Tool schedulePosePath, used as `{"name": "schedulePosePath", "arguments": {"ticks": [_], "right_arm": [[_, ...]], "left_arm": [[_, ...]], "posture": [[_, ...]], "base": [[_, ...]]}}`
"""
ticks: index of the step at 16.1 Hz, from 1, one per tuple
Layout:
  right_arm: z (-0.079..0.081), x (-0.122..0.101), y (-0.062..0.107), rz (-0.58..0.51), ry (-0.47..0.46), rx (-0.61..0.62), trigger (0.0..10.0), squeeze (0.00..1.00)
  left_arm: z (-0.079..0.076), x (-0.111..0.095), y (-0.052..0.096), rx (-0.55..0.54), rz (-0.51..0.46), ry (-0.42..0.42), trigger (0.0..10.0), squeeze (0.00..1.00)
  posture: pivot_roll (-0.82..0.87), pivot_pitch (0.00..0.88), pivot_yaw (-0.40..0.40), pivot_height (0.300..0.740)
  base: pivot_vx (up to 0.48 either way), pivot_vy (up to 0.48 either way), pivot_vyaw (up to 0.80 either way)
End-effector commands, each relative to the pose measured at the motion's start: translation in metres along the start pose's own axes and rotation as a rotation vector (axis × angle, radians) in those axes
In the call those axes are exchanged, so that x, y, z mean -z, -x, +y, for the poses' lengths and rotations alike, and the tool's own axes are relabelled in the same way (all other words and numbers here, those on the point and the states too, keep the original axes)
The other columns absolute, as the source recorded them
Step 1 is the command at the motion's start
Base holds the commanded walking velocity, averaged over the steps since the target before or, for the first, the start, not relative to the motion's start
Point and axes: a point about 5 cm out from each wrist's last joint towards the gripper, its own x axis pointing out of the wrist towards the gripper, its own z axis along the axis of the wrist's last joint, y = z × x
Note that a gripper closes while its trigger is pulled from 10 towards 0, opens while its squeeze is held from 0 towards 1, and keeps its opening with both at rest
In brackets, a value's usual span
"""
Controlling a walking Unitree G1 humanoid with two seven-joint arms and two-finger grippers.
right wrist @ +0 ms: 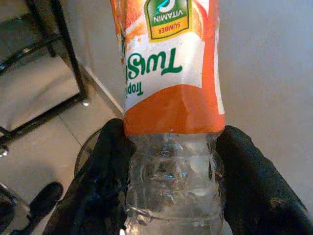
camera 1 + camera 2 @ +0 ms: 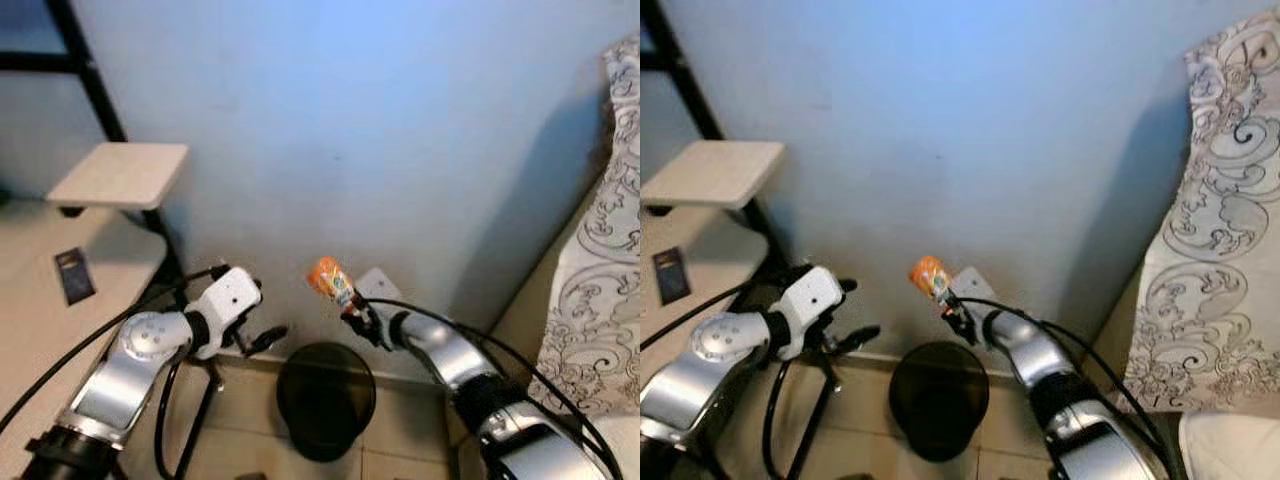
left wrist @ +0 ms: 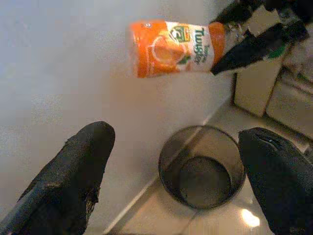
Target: Clean up the room
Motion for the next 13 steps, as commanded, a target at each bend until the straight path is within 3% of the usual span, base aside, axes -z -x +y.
{"name": "schedulePosePath", "arguments": {"ticks": [1, 5, 6, 7, 13], "right_arm": [[-0.004, 0.005, -0.001, 0.025, -0.015, 0.039, 10.0, 0.0], [0.003, 0.003, -0.007, 0.024, -0.043, 0.032, 10.0, 0.0], [0.004, 0.003, -0.008, 0.021, -0.056, 0.028, 10.0, 0.18], [0.005, 0.003, -0.009, 0.019, -0.071, 0.025, 10.0, 0.96], [0.01, 0.005, -0.011, 0.024, -0.075, -0.007, 10.0, 1.0]], "left_arm": [[0.001, -0.002, 0.001, 0.033, 0.012, -0.04, 10.0, 0.0], [-0.001, 0.001, 0.003, 0.064, 0.03, -0.058, 10.0, 0.0], [-0.001, 0.0, 0.003, 0.066, 0.028, -0.061, 10.0, 0.0], [-0.002, 0.0, 0.002, 0.068, 0.026, -0.062, 10.0, 0.0], [-0.002, -0.001, 0.001, 0.065, 0.019, -0.063, 10.0, 0.0]], "posture": [[0.04, 0.0, 0.016, 0.74], [0.04, 0.0, 0.013, 0.74], [0.04, 0.0, 0.011, 0.74], [0.04, 0.0, 0.009, 0.74], [0.05, 0.0, 0.002, 0.74]], "base": [[0.0, 0.0, 0.0], [0.0, 0.0, 0.0], [0.0, 0.0, 0.0], [0.0, 0.0, 0.0], [0.0, 0.0, 0.0]]}}
